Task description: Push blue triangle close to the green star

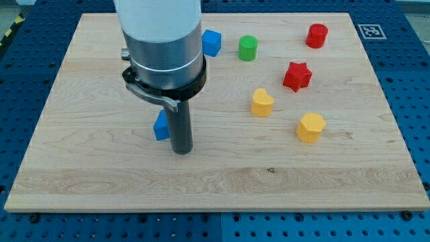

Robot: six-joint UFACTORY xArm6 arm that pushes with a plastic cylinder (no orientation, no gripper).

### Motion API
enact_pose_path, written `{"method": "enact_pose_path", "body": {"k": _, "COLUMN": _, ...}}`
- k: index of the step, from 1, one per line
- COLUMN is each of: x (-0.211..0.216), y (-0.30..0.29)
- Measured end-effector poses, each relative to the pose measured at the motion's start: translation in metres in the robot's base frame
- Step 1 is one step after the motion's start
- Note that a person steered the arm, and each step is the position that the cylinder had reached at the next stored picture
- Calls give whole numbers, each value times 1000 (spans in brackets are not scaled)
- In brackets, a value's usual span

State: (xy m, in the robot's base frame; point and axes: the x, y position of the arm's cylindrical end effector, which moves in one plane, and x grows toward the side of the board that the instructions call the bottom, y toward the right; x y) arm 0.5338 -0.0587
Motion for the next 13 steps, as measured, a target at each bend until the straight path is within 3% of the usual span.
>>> {"method": "enact_pose_path", "body": {"k": 5, "x": -28, "y": -28}}
{"method": "enact_pose_path", "body": {"k": 11, "x": -150, "y": -30}}
{"method": "enact_pose_path", "body": {"k": 13, "x": -152, "y": -4}}
